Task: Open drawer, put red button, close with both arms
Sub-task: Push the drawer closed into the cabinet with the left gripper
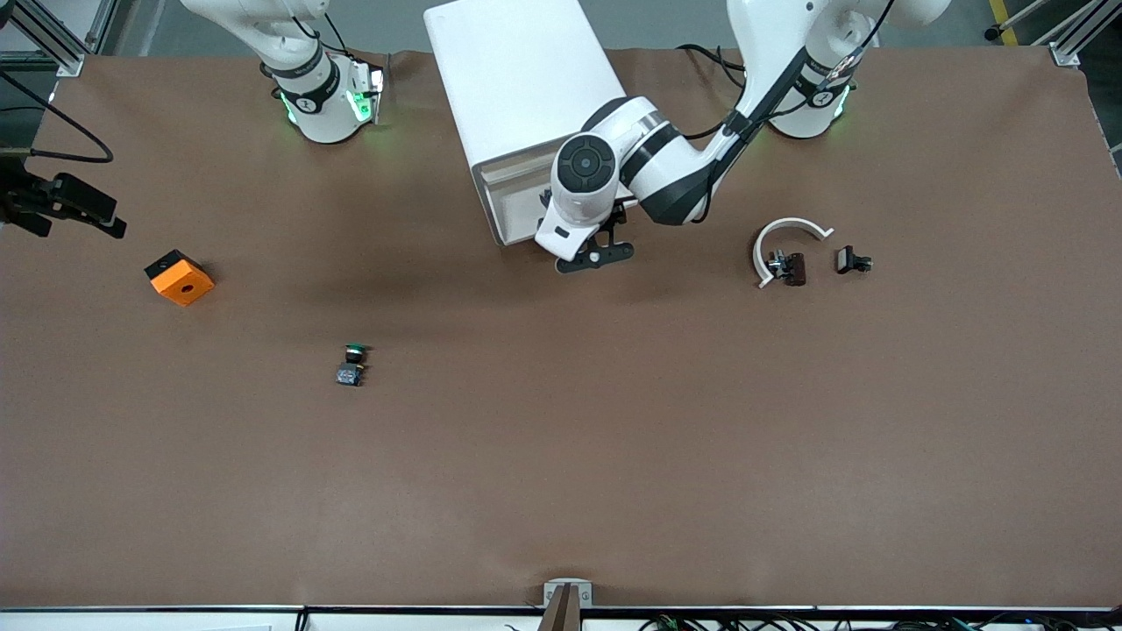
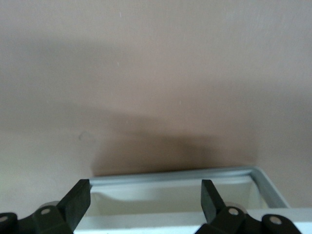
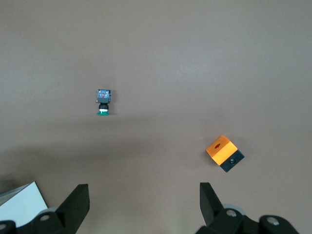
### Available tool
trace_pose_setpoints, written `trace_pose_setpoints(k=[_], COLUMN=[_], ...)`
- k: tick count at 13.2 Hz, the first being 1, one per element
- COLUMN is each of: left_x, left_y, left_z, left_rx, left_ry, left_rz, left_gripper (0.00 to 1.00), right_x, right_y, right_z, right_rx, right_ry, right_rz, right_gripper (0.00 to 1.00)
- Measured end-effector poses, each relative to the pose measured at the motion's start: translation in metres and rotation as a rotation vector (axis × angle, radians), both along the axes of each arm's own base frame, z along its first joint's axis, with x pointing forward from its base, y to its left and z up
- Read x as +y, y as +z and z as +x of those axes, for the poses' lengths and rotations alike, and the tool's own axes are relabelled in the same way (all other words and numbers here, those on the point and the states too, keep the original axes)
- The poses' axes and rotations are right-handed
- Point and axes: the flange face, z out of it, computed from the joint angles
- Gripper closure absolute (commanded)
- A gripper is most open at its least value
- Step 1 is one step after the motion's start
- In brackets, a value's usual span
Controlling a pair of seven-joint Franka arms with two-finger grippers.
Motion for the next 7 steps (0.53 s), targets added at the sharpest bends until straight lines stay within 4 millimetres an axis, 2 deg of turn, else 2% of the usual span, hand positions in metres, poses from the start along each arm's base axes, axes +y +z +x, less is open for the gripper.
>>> trace_pose_setpoints(k=[3,7], left_x=[-0.006,-0.014], left_y=[-0.006,-0.006], left_z=[-0.017,-0.03], left_rx=[0.071,0.13], left_ry=[0.027,0.055], left_rz=[-0.022,-0.052], left_gripper=[0.0,0.0], right_x=[0.003,0.004], right_y=[0.013,0.015], right_z=[-0.001,-0.002], right_rx=[-0.014,-0.014], right_ry=[0.006,0.007], right_rz=[-0.002,-0.002], right_gripper=[0.0,0.0])
